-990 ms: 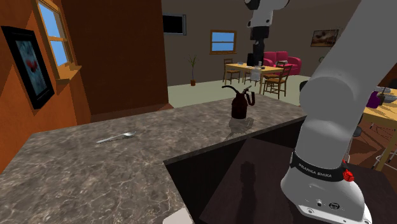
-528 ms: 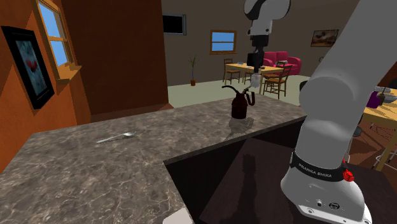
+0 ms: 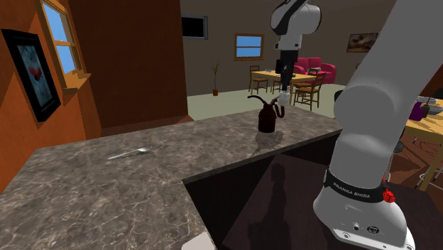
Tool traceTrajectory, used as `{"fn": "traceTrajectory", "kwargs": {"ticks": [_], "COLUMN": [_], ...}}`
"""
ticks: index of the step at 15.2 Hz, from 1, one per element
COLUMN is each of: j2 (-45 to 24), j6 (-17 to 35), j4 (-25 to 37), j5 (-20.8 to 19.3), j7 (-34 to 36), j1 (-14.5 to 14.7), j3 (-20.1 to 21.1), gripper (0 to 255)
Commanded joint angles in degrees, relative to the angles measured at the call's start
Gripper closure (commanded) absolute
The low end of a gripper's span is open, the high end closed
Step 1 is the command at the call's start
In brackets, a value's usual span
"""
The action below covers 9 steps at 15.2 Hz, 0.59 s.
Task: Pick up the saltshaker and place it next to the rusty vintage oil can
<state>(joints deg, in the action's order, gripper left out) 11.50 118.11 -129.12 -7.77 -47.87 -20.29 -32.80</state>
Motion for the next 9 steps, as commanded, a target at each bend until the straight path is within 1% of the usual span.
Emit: {"fn": "traceTrajectory", "kwargs": {"ticks": [1,9], "j2": [-0.8,-4.2], "j6": [1.7,8.2], "j4": [-1.0,-4.4], "j5": [0.3,1.9], "j7": [-0.3,-1.6], "j1": [0.0,0.2], "j3": [-0.3,-1.2], "gripper": [255,255]}}
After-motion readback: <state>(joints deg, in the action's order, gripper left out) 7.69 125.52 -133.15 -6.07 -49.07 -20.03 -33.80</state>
